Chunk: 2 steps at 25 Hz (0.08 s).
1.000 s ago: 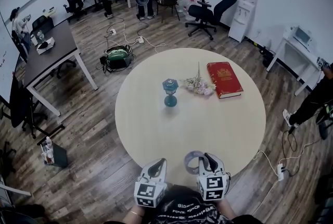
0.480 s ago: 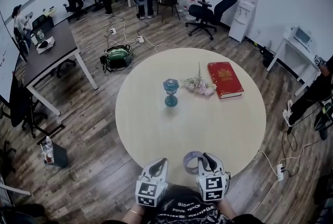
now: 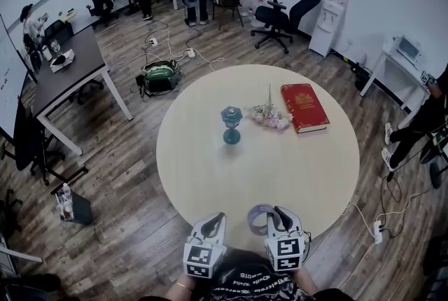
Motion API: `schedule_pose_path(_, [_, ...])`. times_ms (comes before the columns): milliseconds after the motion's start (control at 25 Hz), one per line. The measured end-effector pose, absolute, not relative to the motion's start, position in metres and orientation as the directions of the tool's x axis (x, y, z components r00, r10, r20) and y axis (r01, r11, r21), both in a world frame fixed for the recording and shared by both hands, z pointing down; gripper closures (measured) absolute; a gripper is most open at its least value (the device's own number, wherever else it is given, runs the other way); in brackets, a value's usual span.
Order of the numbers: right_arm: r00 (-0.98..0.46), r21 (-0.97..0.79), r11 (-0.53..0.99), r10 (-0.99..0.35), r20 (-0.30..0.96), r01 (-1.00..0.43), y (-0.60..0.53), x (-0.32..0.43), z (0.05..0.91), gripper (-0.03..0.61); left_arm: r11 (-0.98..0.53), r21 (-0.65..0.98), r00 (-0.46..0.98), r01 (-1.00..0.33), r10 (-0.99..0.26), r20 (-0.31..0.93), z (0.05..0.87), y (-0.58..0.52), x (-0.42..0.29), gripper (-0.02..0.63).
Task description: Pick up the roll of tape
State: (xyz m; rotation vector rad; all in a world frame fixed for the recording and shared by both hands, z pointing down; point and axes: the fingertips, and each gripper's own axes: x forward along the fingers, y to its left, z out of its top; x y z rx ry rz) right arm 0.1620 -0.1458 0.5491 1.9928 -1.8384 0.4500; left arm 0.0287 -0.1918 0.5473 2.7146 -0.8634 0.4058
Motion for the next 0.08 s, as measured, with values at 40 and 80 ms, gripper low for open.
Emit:
schedule_pose_path(40, [0.087,0.067,-0.062,-0.87,0.485,-0.996,-0.1463,0.1623,0.5494,0.512,-0.787,0.163,0.782,-0.595,-0.521,0.341,0.5478,-0.1924,0.0286,0.592])
schedule_pose_path(80, [0.087,0.067,-0.062,-0.87,0.485,-0.996,-0.1467,0.1626,0.5497,0.512,-0.786,0.163,0.781,-0.597,-0.523,0.342,0.5484,-0.193,0.0285,0.592])
